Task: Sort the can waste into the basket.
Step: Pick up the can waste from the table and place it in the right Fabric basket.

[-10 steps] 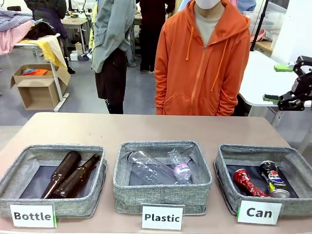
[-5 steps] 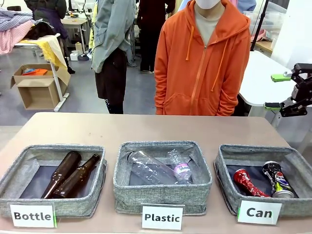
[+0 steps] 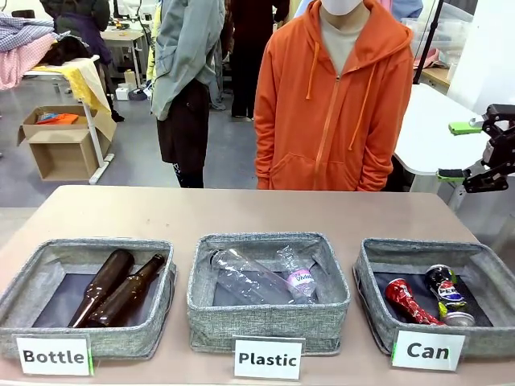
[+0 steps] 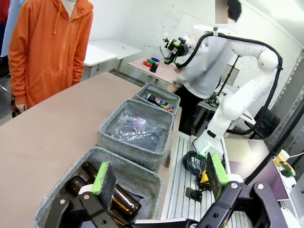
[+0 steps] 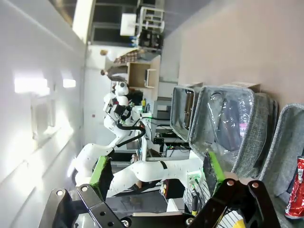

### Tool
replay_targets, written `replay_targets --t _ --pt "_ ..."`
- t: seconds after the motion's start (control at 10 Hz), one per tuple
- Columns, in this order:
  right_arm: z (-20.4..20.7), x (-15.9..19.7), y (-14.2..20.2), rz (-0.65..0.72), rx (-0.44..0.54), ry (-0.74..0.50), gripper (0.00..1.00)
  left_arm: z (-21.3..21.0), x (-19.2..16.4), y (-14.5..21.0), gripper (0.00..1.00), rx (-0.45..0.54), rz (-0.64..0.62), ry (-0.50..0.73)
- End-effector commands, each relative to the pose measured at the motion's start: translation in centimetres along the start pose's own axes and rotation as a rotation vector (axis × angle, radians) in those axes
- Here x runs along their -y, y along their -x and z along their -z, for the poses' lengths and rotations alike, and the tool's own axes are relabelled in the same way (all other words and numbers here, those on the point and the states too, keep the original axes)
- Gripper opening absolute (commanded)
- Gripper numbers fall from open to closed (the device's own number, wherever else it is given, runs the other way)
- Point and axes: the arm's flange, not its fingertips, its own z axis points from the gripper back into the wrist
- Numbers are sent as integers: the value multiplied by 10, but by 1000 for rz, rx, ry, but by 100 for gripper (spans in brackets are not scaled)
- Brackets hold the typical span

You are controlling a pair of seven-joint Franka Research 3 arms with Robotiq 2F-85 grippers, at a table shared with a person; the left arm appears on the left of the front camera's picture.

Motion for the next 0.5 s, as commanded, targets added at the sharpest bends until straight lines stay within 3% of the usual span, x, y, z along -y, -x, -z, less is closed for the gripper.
replay_targets --t 0.0,0.4 --pt "-3 -2 -2 -23 -11 -2 100 0 1 -4 100 13 -11 5" --pt "-3 -2 -2 -23 -11 -2 100 0 1 -4 100 13 -11 5"
